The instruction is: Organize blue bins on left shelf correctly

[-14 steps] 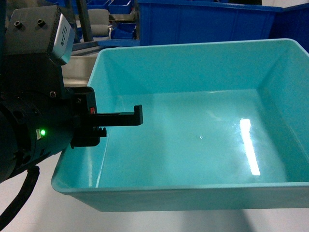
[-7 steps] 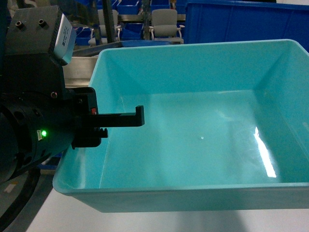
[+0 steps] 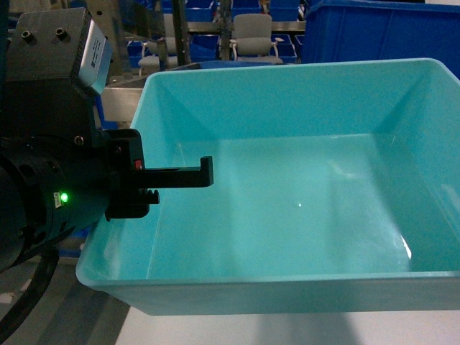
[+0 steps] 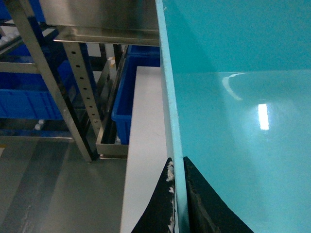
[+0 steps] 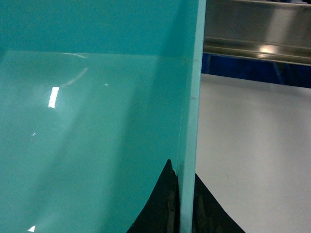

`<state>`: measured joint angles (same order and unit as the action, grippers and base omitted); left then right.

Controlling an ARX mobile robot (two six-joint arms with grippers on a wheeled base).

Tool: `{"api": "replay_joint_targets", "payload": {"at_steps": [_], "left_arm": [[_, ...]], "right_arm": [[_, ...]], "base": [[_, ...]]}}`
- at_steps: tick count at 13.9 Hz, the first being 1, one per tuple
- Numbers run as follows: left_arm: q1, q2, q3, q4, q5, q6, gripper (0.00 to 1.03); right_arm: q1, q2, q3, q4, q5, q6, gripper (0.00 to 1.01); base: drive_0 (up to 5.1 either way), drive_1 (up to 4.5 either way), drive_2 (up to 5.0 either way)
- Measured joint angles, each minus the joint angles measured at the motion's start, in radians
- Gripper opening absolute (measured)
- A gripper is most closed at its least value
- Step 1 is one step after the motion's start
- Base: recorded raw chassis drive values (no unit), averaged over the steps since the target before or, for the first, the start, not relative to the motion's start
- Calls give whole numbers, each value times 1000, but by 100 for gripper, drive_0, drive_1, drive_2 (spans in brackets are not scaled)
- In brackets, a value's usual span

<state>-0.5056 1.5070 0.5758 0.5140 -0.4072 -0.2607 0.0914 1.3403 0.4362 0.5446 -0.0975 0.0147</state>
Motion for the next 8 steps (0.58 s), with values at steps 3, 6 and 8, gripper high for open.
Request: {"api": "replay_joint_targets", "payload": {"at_steps": [3,6,8], "left_arm": [[1,0,0,-1,0,0,2],[0,0,0,-2,0,0,2],[0,0,0,0,0,0,2]], "right_arm": [[0,0,0,1,0,0,2],[0,0,0,-3,0,0,2],[0,0,0,-2,0,0,2]], "base": [[-476,265,265],[-476,265,265],[-476,265,265]]}}
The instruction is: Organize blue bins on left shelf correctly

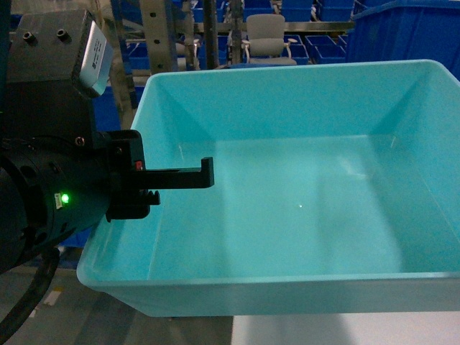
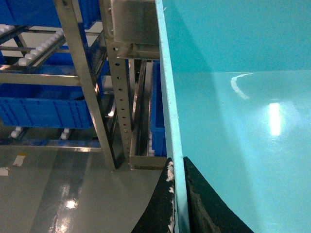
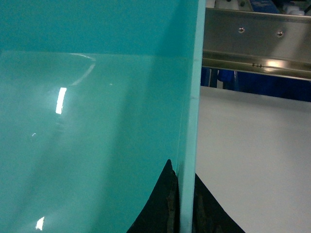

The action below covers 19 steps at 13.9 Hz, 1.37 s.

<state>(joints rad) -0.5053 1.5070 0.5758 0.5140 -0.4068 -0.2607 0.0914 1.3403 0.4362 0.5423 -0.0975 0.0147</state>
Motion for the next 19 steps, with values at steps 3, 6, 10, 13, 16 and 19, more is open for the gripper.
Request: {"api": "replay_joint_targets", "payload": {"at_steps": [3,6,10,13,16,19], "left_arm": [[0,0,0,-1,0,0,2],[0,0,0,1,0,0,2],[0,0,0,1,0,0,2],[0,0,0,0,0,0,2],[-1,0,0,0,3,0,2],[1,0,0,2,1,0,2]], "right_arm": [[0,0,0,2,0,0,2],[0,0,0,2,0,0,2],[0,0,0,3,0,0,2],[0,0,0,3,0,0,2],[0,0,0,0,0,0,2],[0,0,0,4,0,0,2]], "base": [[-476,265,265],[-476,265,265],[-476,265,265],[-476,265,265],[-476,265,265],[-476,265,265]]}}
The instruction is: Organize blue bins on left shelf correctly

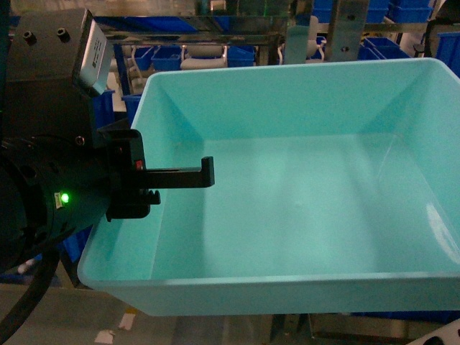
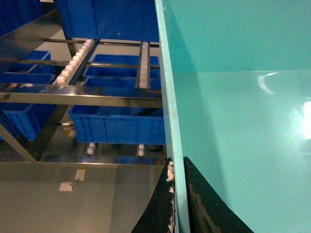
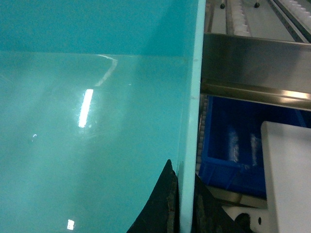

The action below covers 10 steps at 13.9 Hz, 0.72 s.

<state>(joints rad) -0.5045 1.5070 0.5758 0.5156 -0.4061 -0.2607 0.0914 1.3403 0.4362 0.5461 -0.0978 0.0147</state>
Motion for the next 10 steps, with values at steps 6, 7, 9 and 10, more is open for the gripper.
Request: {"api": "replay_joint_targets", "payload": {"at_steps": [6,7,9,10], "left_arm": [[-1,0,0,-2,-1,0,2],[0,0,0,-3,-1,0,2],[-1,0,0,-1,-1,0,2],[-1,0,0,0,-1,0,2]], "right_arm": [[0,0,0,-1,0,0,2],[0,0,0,-1,0,0,2],[0,0,0,0,0,0,2],[0,0,0,-1,0,0,2]], "base": [[-458,358,154],[-449,404,98],[-449,404,98],[-449,404,98]]}}
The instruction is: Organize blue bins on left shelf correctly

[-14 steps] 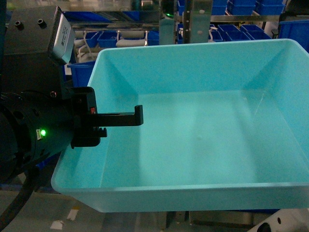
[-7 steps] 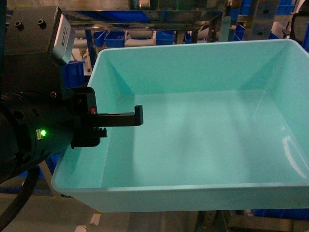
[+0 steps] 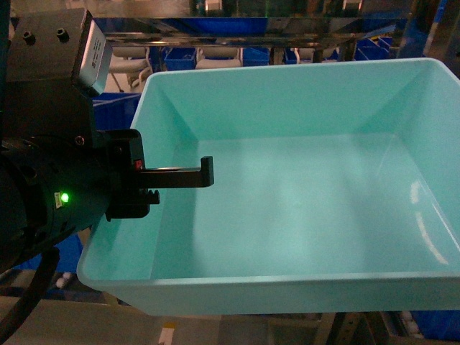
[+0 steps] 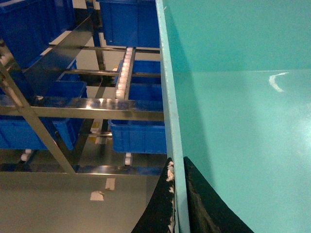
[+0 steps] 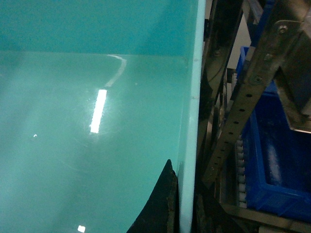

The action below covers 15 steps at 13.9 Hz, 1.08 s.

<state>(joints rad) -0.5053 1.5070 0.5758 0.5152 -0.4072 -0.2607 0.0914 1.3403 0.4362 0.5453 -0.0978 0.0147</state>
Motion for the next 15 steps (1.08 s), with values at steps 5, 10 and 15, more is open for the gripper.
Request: {"api": "replay_joint_targets", "payload": {"at_steps": [5,10,15], "left_arm": [[0,0,0,0,0,0,2],[5,-3,0,-3,1,0,2],[3,-2,0,-4,1,0,2]], "right_arm": [[0,0,0,0,0,0,2],[7,0,0,1,-1,1,2],[0,0,0,-1,-1,0,2]], "base": [[-464,390,82],[-471,383,74],[371,22,-490]]}}
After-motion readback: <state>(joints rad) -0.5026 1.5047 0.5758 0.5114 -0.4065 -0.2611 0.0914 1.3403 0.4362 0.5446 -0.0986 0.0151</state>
